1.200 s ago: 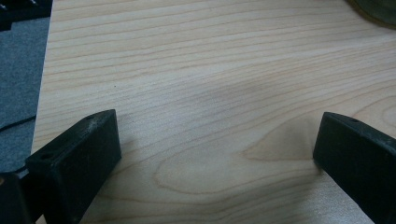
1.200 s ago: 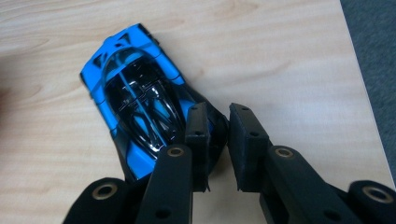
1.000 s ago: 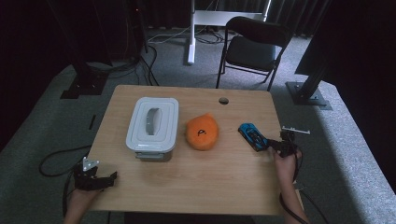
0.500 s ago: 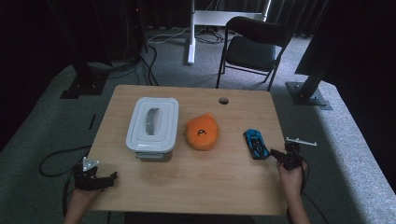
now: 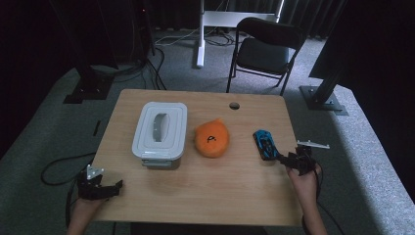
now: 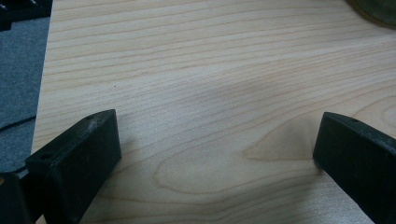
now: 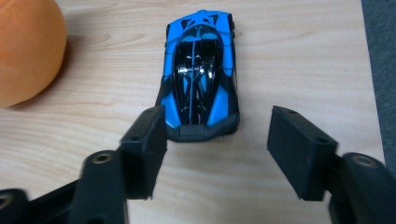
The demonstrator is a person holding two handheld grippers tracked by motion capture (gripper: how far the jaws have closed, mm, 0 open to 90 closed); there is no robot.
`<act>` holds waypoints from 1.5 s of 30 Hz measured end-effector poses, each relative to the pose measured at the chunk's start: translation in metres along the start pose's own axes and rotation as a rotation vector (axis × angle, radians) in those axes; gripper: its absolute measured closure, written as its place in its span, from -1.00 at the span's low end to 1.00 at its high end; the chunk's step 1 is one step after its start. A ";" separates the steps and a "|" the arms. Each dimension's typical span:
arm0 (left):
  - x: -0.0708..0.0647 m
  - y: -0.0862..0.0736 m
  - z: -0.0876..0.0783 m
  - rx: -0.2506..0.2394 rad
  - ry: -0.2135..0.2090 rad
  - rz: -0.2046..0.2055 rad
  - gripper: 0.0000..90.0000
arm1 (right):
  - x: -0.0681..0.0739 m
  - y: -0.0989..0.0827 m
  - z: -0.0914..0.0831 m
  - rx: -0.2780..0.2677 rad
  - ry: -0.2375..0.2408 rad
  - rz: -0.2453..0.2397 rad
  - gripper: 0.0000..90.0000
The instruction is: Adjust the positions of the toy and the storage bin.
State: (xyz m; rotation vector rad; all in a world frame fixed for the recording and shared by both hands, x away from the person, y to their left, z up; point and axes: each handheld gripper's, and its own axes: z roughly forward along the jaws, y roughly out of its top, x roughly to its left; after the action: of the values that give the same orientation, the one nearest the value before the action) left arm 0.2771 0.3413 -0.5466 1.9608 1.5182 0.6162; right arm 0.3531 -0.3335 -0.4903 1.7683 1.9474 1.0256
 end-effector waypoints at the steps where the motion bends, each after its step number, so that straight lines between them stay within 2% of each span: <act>1: 0.000 0.000 0.000 0.000 0.000 -0.001 -0.97 | 0.001 0.003 0.003 0.000 0.002 -0.011 -0.23; 3: 0.000 0.000 0.000 0.000 0.000 0.000 -0.97 | 0.003 0.010 0.011 0.001 -0.023 -0.022 -0.30; 4: 0.000 0.000 0.000 0.000 0.000 0.000 -0.97 | 0.003 0.014 0.015 0.010 -0.014 -0.025 -0.35; 6: 0.000 0.000 0.000 0.000 0.000 0.000 -0.97 | 0.004 0.022 0.023 0.004 -0.027 -0.025 -0.38; 8: 0.000 0.000 0.000 0.000 0.000 0.000 -0.97 | 0.006 0.033 0.033 0.015 -0.040 -0.021 -0.54; 13: 0.000 0.000 0.000 0.000 0.000 0.000 -0.97 | 0.011 0.055 0.058 0.033 -0.048 -0.050 -0.59; 15: 0.000 0.000 0.000 0.000 0.000 0.000 -0.97 | 0.015 0.061 0.070 0.061 -0.071 -0.063 -0.60; 16: 0.000 0.000 0.000 0.000 0.000 0.000 -0.97 | 0.015 0.061 0.070 0.061 -0.071 -0.063 -0.60; 22: 0.000 0.000 0.000 0.000 0.000 0.000 -0.97 | 0.023 0.065 0.098 0.125 -0.069 -0.062 -0.59; 27: 0.000 0.000 0.000 0.000 0.000 0.000 -0.97 | 0.028 0.066 0.117 0.133 -0.108 -0.080 -0.55; 31: 0.000 0.000 0.000 0.000 0.000 0.000 -0.97 | 0.028 0.071 0.120 0.109 -0.127 -0.100 -0.42; 34: 0.000 0.000 0.000 0.000 0.000 0.000 -0.97 | 0.028 0.076 0.125 0.129 -0.130 -0.103 -0.43; 39: 0.000 0.000 0.000 0.000 0.000 0.000 -0.97 | 0.035 0.080 0.135 0.161 -0.173 -0.158 -0.51; 42: 0.000 0.000 0.000 0.000 0.000 0.000 -0.97 | 0.034 0.082 0.140 0.181 -0.177 -0.151 -0.52; 45: 0.000 0.000 0.000 0.000 0.000 0.000 -0.97 | 0.035 0.081 0.145 0.197 -0.196 -0.172 -0.52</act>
State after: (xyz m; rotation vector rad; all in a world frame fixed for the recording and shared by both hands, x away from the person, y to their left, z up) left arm 0.2771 0.3413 -0.5467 1.9603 1.5183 0.6161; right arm 0.5015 -0.2594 -0.5270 1.6901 2.0896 0.5976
